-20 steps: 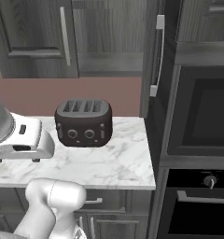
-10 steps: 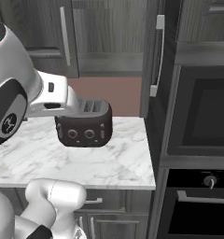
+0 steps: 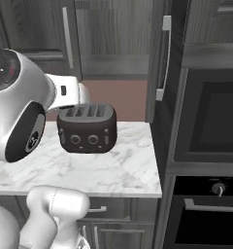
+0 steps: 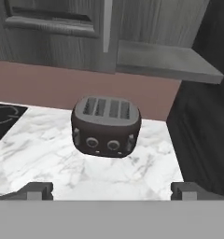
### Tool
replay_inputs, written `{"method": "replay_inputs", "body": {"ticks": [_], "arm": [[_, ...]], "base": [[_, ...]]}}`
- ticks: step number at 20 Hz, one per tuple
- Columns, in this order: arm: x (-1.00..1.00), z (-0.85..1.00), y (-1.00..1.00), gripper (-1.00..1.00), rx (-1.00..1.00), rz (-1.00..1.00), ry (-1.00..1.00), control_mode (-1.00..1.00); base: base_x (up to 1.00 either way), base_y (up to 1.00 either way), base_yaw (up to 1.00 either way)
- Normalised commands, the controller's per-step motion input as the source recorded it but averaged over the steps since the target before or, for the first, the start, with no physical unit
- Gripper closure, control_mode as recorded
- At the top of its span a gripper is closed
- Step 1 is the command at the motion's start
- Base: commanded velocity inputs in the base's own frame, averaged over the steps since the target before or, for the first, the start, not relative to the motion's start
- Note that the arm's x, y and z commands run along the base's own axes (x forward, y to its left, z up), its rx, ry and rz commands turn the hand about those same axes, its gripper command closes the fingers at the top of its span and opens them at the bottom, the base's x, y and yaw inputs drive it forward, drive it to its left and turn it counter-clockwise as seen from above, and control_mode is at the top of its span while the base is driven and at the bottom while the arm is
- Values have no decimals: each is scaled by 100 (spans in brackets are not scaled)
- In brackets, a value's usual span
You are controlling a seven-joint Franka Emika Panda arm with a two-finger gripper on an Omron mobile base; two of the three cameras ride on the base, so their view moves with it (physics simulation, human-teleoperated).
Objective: Open the cabinet. Pick the sponge and place it next to the sink. Then close the cabinet.
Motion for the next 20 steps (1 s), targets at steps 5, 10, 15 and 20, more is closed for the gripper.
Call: {"method": "replay_inputs", "body": {"ticks": [5, 10, 15, 20], "arm": [[-53, 45, 0, -100, 0, 0, -16, -100], [-24, 1, 0, -100, 0, 0, -8, -100], [-6, 0, -9, -100, 5, 0, -39, -100], [-46, 14, -23, -100, 9, -4, -50, -100]], "base": [[0, 0, 0], [0, 0, 0], [0, 0, 0], [0, 0, 0]]}}
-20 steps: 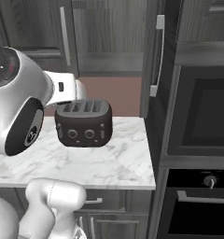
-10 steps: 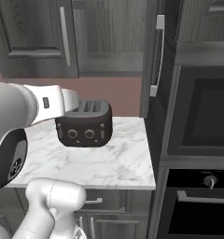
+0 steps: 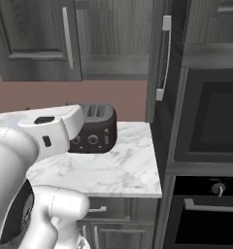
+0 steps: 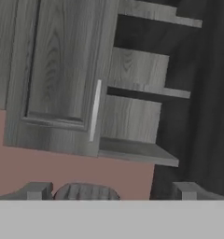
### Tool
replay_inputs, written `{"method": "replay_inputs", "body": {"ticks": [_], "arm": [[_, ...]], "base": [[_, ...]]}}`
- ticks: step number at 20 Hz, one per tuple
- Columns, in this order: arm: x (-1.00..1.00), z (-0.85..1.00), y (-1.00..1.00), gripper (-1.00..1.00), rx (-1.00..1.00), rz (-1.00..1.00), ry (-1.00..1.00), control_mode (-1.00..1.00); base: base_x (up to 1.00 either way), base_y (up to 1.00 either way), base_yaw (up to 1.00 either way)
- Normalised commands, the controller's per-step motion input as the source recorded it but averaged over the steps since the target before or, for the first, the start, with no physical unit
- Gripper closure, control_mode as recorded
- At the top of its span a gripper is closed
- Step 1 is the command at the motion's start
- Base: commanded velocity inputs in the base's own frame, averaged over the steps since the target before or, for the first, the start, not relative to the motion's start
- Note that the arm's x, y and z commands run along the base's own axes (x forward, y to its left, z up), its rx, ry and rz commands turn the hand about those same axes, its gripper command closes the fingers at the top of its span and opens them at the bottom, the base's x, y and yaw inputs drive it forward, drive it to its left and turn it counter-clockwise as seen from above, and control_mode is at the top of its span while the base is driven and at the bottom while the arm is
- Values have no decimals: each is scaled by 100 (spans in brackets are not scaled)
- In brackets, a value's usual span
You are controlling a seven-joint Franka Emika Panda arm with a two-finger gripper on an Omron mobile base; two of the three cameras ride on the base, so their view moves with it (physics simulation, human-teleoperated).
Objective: Open the cabinet. Pick the sponge and place it next to the sink. Then close the cabinet.
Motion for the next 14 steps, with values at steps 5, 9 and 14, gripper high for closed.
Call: {"method": "replay_inputs", "body": {"ticks": [5, 9, 14], "arm": [[-73, 21, -28, -100, 10, -4, -26, -100], [-52, 0, -49, -100, 3, -1, -13, -100], [-23, 0, -53, -100, 0, 0, 0, -100]], "base": [[0, 0, 0], [0, 0, 0], [0, 0, 0]]}}
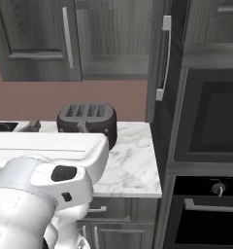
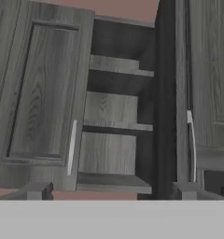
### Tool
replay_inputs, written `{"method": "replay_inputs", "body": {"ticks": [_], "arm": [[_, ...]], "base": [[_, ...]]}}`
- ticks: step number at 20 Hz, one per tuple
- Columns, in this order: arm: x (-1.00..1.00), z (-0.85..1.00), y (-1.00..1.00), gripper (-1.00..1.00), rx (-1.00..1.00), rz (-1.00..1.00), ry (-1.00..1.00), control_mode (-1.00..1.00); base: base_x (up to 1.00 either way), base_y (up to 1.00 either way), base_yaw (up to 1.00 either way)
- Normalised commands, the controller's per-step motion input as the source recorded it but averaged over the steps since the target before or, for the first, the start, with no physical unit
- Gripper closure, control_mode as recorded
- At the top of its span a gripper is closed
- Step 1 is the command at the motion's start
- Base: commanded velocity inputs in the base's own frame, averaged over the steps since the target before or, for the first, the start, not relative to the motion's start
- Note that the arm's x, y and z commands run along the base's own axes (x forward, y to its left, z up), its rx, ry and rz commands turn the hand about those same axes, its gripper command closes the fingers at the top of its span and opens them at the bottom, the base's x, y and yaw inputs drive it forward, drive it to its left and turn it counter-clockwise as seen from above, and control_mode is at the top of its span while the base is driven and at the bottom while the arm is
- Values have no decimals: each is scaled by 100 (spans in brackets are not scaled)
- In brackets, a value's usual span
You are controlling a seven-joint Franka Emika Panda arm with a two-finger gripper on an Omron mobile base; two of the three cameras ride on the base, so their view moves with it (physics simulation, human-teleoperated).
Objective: Open the cabinet. Pick the sponge and place it next to the sink. Then close the cabinet.
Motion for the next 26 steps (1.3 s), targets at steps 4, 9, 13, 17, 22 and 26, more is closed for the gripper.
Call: {"method": "replay_inputs", "body": {"ticks": [4, 9, 13, 17, 22, 26], "arm": [[21, 0, -40, -100, 0, 13, 0, -100], [30, 0, -45, -100, 3, 25, 1, -100], [22, -2, -41, -100, 1, 25, 0, -100], [33, -29, -6, -100, 0, 6, 0, -100], [62, -57, 0, -100, 0, 0, 1, -100], [57, -16, -4, -100, 0, 0, 0, -100]], "base": [[0, 0, 0], [0, 0, 0], [0, 0, 0], [0, 0, 0], [0, 0, 0], [0, 0, 0]]}}
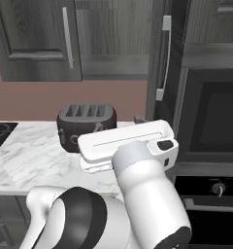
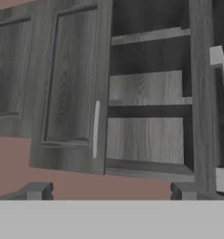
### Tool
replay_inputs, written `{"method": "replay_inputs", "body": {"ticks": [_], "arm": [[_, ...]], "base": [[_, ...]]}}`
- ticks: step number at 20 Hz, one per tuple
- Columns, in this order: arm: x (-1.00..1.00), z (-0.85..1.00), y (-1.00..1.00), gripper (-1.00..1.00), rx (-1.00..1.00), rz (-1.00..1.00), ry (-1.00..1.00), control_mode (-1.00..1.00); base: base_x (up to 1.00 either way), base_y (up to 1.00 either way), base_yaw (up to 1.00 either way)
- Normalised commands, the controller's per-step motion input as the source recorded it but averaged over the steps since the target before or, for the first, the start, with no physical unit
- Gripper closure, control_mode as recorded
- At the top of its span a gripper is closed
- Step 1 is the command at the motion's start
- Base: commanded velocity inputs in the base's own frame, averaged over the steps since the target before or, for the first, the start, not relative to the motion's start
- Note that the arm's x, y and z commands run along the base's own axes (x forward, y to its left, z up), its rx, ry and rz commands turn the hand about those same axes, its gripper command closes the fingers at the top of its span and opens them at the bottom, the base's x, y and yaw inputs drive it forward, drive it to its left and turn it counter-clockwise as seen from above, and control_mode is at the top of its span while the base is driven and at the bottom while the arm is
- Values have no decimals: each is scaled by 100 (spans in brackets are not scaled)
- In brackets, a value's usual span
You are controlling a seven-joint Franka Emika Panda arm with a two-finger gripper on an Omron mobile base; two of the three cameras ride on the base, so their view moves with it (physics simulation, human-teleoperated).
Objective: Open the cabinet. Pick the sponge and place it next to the sink. Then close the cabinet.
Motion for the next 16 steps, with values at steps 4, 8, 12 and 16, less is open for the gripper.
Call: {"method": "replay_inputs", "body": {"ticks": [4, 8, 12, 16], "arm": [[27, 0, -27, -100, 0, 0, 0, -100], [9, 0, -23, -100, 1, 2, 1, -100], [9, 0, -15, -100, 0, 5, 6, -100], [17, 0, -5, -100, 0, 6, 12, -100]], "base": [[0, 0, 0], [0, 0, 0], [0, 0, 0], [0, 0, 0]]}}
